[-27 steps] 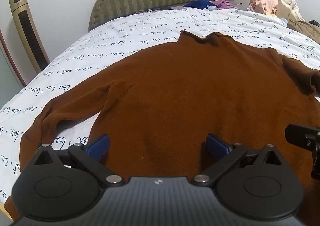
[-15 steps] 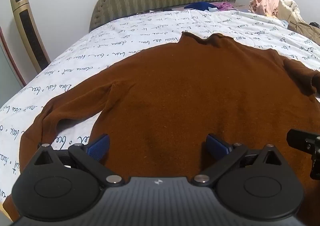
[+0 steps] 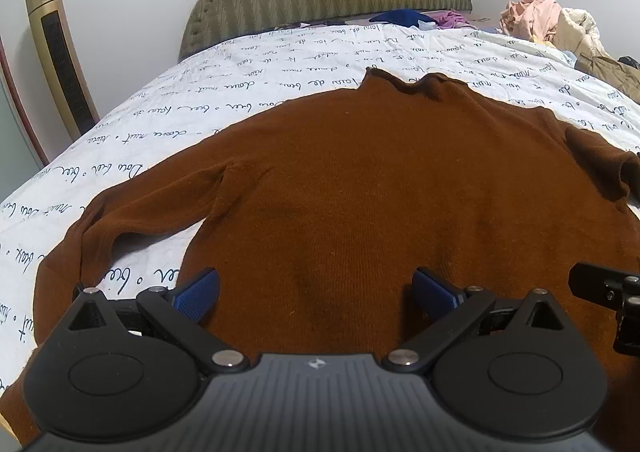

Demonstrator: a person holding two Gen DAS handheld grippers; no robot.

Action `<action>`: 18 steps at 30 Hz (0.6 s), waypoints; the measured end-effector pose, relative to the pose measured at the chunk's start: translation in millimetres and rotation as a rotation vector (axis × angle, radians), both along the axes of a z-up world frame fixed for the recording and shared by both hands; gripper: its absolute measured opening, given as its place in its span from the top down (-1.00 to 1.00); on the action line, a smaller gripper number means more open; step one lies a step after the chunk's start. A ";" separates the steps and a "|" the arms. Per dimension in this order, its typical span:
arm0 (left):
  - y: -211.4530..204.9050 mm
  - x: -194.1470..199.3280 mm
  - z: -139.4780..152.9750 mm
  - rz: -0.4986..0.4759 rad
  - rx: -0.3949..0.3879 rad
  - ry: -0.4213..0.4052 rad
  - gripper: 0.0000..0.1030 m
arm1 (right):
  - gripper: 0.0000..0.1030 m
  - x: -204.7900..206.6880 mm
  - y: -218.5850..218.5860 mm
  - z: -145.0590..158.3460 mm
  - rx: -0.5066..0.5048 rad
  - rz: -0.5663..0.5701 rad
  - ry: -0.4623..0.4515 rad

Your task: Fold small clothes

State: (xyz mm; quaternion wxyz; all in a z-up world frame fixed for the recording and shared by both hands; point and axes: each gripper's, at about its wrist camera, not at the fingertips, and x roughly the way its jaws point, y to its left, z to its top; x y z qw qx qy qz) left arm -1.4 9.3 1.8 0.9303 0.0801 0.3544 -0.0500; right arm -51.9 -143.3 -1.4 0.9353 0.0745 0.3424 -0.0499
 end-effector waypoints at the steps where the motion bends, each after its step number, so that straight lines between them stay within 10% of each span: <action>1: 0.3 -0.1 0.6 0.000 -0.004 -0.003 -1.00 | -1.00 -0.1 0.0 -0.2 0.000 0.000 0.000; 18: -1.3 7.8 0.3 0.018 -0.044 -0.027 -1.00 | -1.00 -0.3 -2.3 -1.4 0.001 -0.005 0.001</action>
